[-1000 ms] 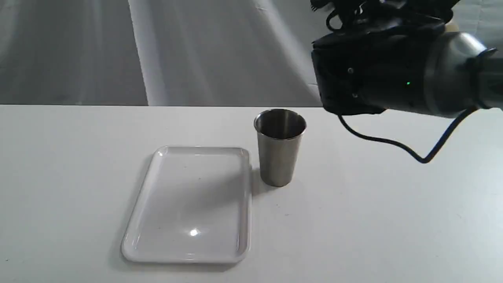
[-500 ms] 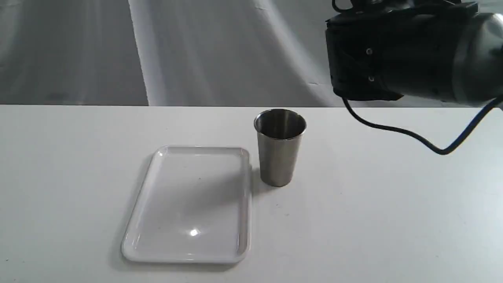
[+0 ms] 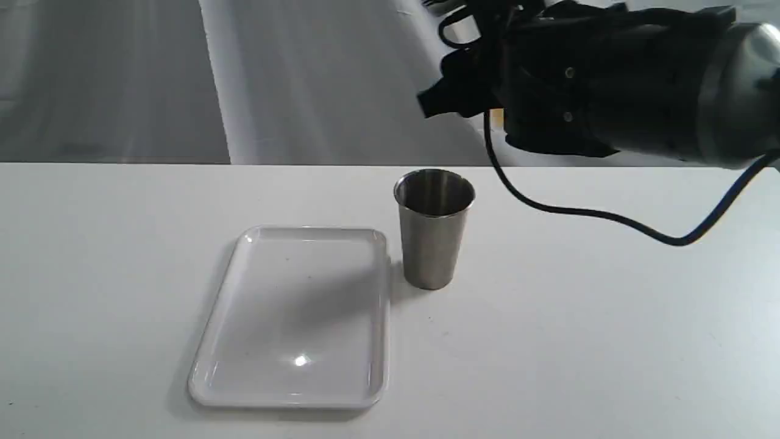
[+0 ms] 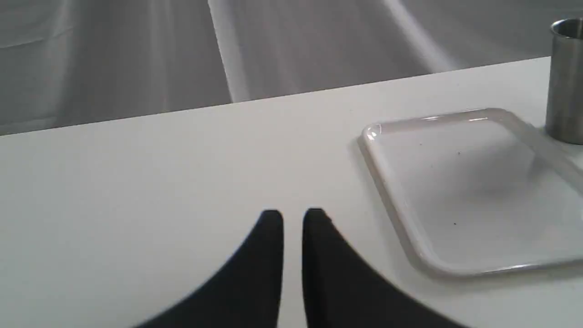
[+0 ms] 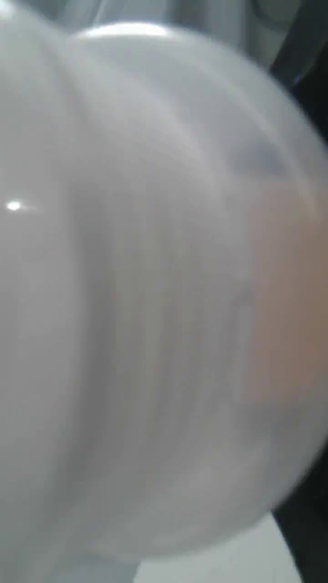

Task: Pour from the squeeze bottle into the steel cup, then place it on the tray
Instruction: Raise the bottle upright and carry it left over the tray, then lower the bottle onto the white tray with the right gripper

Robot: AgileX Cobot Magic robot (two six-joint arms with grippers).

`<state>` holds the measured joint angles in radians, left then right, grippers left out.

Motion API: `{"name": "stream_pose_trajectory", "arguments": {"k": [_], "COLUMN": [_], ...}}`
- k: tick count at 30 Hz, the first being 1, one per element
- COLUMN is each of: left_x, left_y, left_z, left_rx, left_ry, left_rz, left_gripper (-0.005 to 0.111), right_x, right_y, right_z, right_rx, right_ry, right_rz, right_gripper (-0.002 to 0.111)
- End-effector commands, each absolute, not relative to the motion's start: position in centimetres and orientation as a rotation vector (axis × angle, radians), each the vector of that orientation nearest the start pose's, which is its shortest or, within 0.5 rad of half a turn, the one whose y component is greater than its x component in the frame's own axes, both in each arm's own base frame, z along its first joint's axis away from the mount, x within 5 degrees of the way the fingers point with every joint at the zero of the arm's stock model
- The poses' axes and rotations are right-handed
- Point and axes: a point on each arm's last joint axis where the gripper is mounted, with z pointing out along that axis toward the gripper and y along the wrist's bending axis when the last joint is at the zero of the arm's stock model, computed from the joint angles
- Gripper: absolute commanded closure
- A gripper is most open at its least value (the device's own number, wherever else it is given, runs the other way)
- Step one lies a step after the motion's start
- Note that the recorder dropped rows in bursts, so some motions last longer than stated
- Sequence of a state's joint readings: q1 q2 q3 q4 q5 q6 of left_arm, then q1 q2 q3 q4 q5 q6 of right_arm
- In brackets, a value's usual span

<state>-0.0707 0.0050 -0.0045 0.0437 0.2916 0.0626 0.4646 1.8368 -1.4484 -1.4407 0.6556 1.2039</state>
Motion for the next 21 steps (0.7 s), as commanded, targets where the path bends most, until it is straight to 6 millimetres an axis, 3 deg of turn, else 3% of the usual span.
{"name": "stream_pose_trajectory", "arguments": {"k": [1,7,10,16,21], "left_x": [5.5,5.5,5.5,5.5,5.5], "left_y": [-0.3,-0.3,-0.3,-0.3,-0.3], "left_z": [18.7,18.7,18.7,18.7,18.7], "left_rx": [0.147,0.147,0.147,0.147,0.147], "left_ry": [1.762,1.762,1.762,1.762,1.762], "left_rz": [0.032,0.032,0.032,0.032,0.032], "left_gripper": [0.098,0.098,0.098,0.098,0.098], "right_x": [40.3,39.7,39.5,39.3,39.4], "right_y": [16.1,19.2,20.0,20.6,22.2], "right_z": [31.1,31.3,31.4,32.1,31.1], "right_rx": [-0.321,-0.431,-0.444,-0.439,-0.492], "right_ry": [1.872,1.827,1.805,1.729,1.676], "right_rz": [-0.21,0.208,0.322,0.415,0.431], "right_gripper": [0.051,0.051,0.051,0.051,0.051]}}
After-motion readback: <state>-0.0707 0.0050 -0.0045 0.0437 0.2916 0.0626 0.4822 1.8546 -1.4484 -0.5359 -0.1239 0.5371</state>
